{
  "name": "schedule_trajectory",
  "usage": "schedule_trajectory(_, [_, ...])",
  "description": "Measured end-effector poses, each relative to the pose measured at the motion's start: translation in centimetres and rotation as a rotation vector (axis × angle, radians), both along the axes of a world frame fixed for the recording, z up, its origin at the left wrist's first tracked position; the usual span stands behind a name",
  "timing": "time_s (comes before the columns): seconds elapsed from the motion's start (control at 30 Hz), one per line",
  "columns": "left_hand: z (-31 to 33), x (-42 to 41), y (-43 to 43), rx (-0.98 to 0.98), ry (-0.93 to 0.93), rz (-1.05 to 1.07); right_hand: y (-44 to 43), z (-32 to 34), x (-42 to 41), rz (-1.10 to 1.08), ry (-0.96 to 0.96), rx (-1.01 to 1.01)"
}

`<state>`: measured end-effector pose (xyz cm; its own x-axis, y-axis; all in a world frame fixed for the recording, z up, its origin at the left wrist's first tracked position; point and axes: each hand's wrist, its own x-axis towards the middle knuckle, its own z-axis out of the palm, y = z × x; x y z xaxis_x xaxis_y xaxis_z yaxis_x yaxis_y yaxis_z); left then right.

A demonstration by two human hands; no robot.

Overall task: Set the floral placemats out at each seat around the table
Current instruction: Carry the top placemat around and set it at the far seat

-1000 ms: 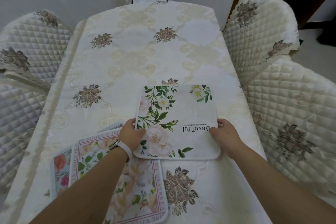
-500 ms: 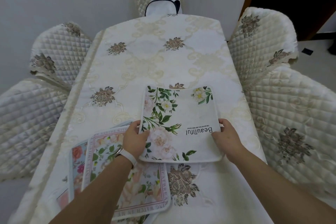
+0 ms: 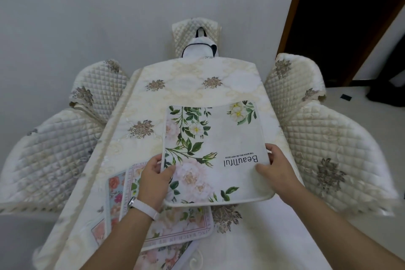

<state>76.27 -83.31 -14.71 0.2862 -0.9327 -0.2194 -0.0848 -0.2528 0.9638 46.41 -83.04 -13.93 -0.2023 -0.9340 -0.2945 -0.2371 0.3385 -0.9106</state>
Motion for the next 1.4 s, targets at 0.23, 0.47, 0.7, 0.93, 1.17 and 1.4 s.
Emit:
schedule_trajectory(0.23, [4.5,3.3,5.1,-0.131,0.093,-0.075,6.6,5.7,3.3,-0.055,-0.016,-0.111])
schedule_trajectory(0.47, [5.5,3.6,8.7,-0.185,0.197,-0.214,14.6,8.8,4.5,-0.161,0.01,-0.221])
schedule_trajectory(0.7, [6.4,-1.1,10.7,-0.197,0.238,-0.389,21.1,10.3,1.2,-0.35,0.059,-0.245])
schedule_trajectory(0.93, [8.0,-9.0,11.5,-0.202,0.301,-0.557,26.2,11.3,-4.2,-0.524,0.151,-0.245])
schedule_trajectory(1.17, [7.6,-20.5,13.3,-0.164,0.28,-0.698,32.0,10.3,-12.4,-0.708,0.129,-0.248])
schedule_trajectory(1.4, [7.8,-33.4,16.2,-0.15,0.251,-0.764,36.5,9.4,-23.9,-0.795,0.079,-0.257])
